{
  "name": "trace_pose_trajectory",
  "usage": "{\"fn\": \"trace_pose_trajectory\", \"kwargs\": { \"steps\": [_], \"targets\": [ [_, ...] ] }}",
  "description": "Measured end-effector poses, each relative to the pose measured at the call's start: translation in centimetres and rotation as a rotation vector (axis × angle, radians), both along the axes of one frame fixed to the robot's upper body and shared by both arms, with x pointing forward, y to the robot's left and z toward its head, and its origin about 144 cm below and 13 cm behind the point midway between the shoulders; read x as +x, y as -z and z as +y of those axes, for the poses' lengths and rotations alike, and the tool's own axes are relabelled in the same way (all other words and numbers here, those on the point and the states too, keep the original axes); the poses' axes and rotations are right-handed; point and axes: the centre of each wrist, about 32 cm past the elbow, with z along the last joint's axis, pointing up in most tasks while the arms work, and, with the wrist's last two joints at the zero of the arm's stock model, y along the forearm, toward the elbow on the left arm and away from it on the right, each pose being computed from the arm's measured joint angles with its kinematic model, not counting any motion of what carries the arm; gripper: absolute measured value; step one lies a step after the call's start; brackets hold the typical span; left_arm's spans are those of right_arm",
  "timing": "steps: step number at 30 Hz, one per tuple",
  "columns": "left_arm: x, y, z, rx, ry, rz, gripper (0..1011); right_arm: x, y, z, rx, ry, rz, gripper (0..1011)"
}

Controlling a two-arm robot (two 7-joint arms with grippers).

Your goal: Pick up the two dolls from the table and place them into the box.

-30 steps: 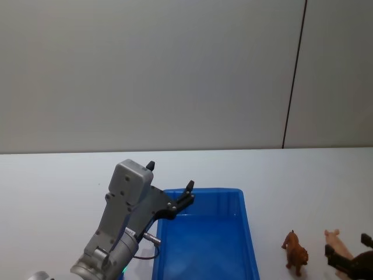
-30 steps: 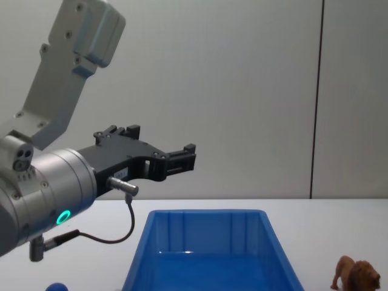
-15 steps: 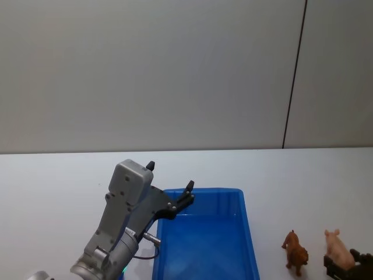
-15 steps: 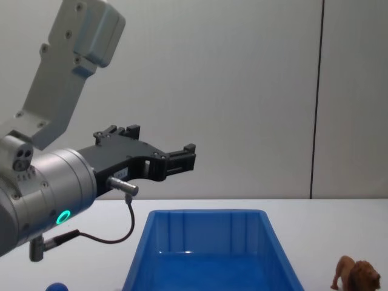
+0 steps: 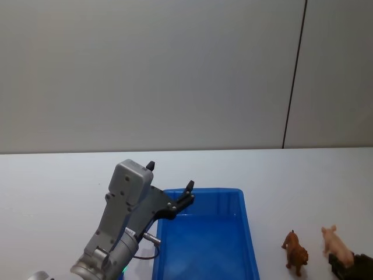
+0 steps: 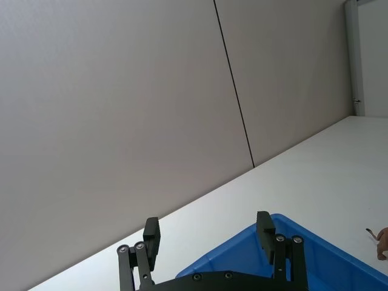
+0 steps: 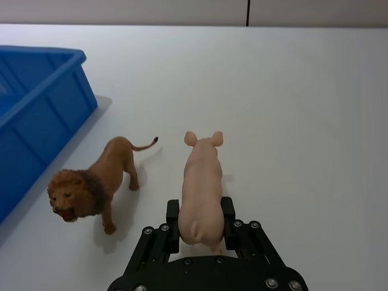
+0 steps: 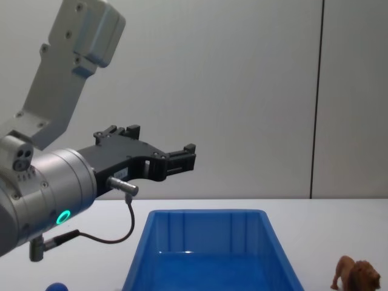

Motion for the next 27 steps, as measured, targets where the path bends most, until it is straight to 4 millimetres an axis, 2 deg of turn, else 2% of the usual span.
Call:
{"fn": "trace_pose_trajectory", "kwargs": {
  "steps": [7,27],
  "targets": [
    [0.0,0.0,0.0,0.000,0.000,0.000,1003,0.1,-0.7,0.2,-0.011,-0.013,-0.055,376],
    [0.0,0.0,0.0,0.000,0.000,0.000,1003,2.8,-5.9,3.1,0.002,-0.230,-0.246,376]
  ]
}}
